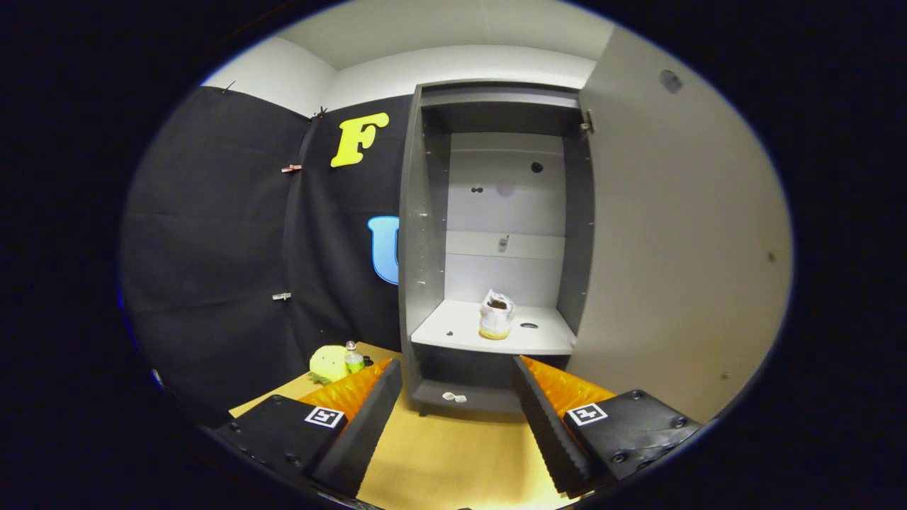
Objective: Open the shoe cabinet door, grab the shoes and put them into the shoe cabinet, then close the shoe cabinet door.
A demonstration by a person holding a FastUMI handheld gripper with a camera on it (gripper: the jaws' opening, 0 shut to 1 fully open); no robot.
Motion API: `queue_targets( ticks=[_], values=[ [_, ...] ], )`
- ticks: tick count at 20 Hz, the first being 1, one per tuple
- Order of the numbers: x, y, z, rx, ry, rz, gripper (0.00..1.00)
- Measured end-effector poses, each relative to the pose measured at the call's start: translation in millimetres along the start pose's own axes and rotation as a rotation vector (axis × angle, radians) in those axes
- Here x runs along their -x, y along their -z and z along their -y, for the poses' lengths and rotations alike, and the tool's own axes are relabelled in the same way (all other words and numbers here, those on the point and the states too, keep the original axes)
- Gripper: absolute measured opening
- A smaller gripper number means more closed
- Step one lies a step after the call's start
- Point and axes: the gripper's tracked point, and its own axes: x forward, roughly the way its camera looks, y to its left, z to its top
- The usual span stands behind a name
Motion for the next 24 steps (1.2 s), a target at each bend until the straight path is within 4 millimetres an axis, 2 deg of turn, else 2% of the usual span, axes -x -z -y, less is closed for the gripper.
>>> queue_targets(
  ticks=[3,6,8,11,14,16,19,24],
  values=[
    [50.5,-3.2,20.1,-0.040,-0.059,-0.012,0.98],
    [90.7,-16.7,63.8,-0.058,-0.051,0.032,0.98],
    [111.8,-25.5,91.4,-0.061,-0.035,0.061,0.98],
    [132.8,-25.4,130.5,-0.069,-0.004,0.070,0.98],
    [140.6,-25.4,176.3,-0.116,0.055,0.072,0.98],
    [138.1,-27.1,201.1,-0.143,0.082,0.080,0.98],
    [121.5,-26.1,236.8,-0.166,0.137,0.082,0.98],
    [94.2,-44.3,275.3,-0.181,0.197,0.112,0.98]
  ],
)
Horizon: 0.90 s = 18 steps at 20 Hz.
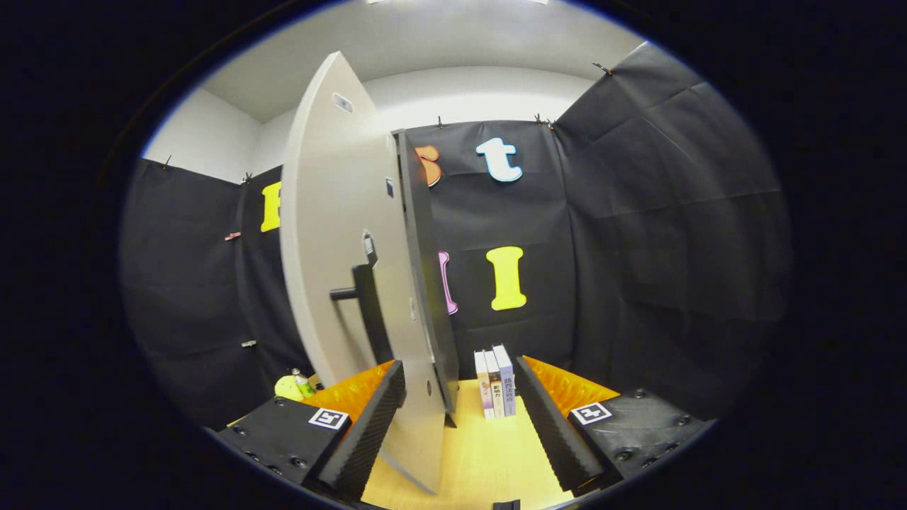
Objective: Open the shoe cabinet door, grab the shoes and put them into the shoe cabinet, then close the shoe cabinet door.
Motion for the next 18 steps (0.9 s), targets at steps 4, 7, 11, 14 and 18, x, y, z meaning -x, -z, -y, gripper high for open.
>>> queue_targets(
  ticks=[4,7,11,14,18],
  values=[
    [-18.7,-7.3,1.3,0.007,-0.004,0.004,0.98],
    [-34.3,-4.5,-2.6,0.042,-0.004,-0.005,0.98],
    [-32.0,-3.0,-8.6,0.097,0.018,0.001,0.96],
    [-28.6,-0.7,-17.1,0.118,0.050,0.007,0.96],
    [-26.3,6.4,-49.6,0.095,0.035,-0.014,0.96]
  ],
)
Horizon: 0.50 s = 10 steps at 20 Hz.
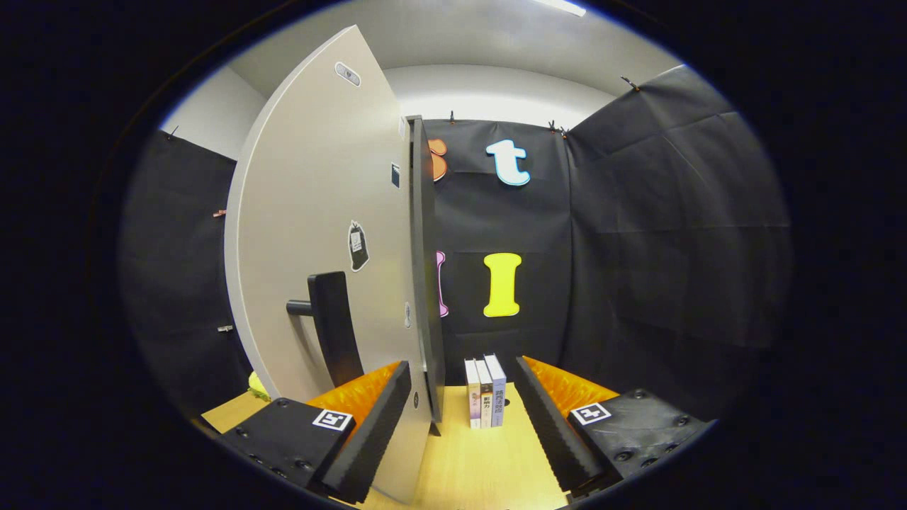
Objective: Open the shoe cabinet door, grab the shoes and put them into the shoe cabinet, then close the shoe cabinet door.
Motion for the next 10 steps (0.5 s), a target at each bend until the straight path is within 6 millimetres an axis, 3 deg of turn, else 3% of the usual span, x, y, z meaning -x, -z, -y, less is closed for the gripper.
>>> queue_targets(
  ticks=[4,7,10],
  values=[
    [-1.9,6.0,-47.6,-0.014,-0.012,-0.015,0.96],
    [-11.0,15.9,-86.7,-0.040,-0.020,-0.049,0.96],
    [-26.0,19.3,-112.4,-0.054,0.029,-0.040,0.96]
  ],
)
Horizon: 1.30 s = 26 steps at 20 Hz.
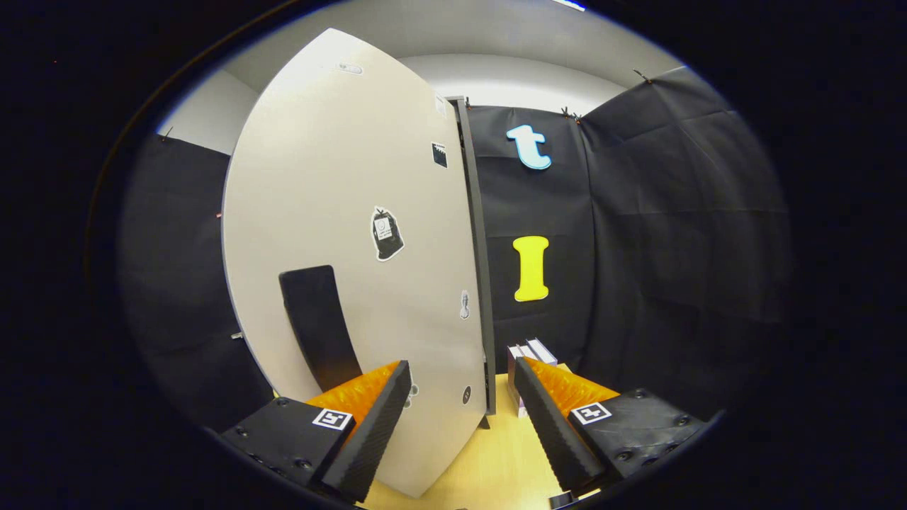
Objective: Open the shoe cabinet door, grab the shoes and put them into the shoe cabinet, then close the shoe cabinet door.
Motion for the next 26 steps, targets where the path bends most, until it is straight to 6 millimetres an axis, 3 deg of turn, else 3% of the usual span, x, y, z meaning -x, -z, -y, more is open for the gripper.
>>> queue_targets(
  ticks=[5,9,12,18,26],
  values=[
    [-25.4,10.1,-58.3,-0.015,0.024,-0.014,0.96],
    [-42.5,6.7,-114.0,0.030,-0.016,-0.009,0.98],
    [-44.1,5.4,-133.9,0.064,-0.027,0.012,1.00],
    [-38.8,1.5,-132.0,0.102,-0.042,0.039,0.98],
    [-32.6,-2.4,-90.5,0.083,-0.050,0.047,0.98]
  ],
)
